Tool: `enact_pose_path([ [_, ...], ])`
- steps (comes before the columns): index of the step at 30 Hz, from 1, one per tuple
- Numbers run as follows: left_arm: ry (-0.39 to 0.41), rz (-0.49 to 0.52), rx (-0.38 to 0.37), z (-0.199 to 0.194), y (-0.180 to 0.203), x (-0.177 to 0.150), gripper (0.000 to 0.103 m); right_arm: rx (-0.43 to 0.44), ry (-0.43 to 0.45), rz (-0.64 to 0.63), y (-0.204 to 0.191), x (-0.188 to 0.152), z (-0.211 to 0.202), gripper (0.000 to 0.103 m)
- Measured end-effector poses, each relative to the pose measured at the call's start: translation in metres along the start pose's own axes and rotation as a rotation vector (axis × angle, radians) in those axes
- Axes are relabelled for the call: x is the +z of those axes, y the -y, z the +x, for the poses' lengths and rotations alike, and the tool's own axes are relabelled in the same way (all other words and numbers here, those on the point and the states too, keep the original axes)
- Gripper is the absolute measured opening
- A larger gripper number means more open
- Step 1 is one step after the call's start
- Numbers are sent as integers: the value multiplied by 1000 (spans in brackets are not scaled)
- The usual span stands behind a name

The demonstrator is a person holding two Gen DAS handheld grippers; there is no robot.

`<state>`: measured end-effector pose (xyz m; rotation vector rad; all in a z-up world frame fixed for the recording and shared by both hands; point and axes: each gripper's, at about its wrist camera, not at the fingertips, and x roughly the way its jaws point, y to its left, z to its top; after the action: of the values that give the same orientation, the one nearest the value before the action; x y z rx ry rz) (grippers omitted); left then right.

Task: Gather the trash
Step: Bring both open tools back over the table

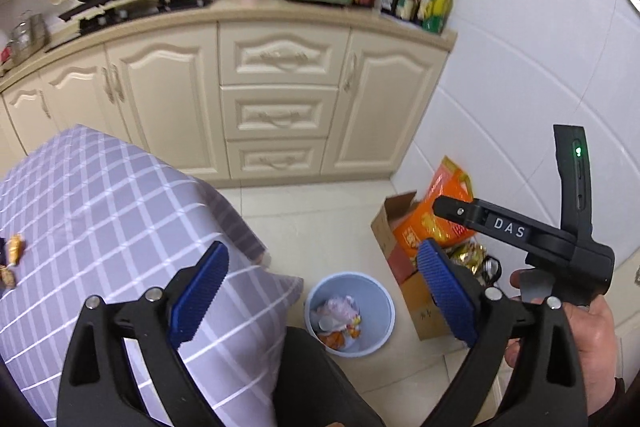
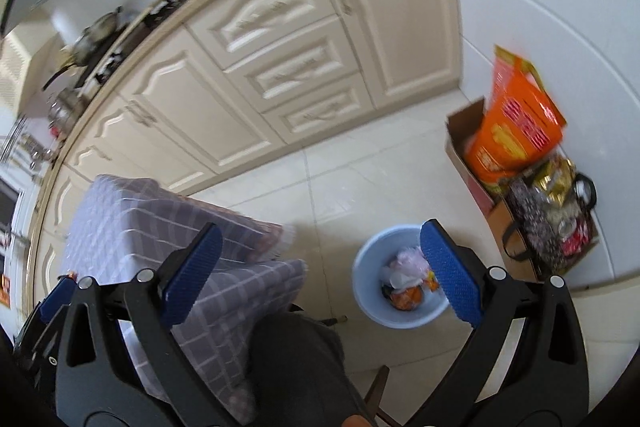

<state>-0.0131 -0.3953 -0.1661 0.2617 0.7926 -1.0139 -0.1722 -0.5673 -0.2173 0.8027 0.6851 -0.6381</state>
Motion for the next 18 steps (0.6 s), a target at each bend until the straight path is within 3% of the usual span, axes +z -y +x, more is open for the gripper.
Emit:
enact_pose_path([
  [7, 99, -63, 49, -57, -43, -5, 93, 99, 29, -142, -77, -4, -23, 97],
  [18, 220, -151, 219, -129, -115, -26, 94, 236, 22, -319, -181, -22, -31, 97],
])
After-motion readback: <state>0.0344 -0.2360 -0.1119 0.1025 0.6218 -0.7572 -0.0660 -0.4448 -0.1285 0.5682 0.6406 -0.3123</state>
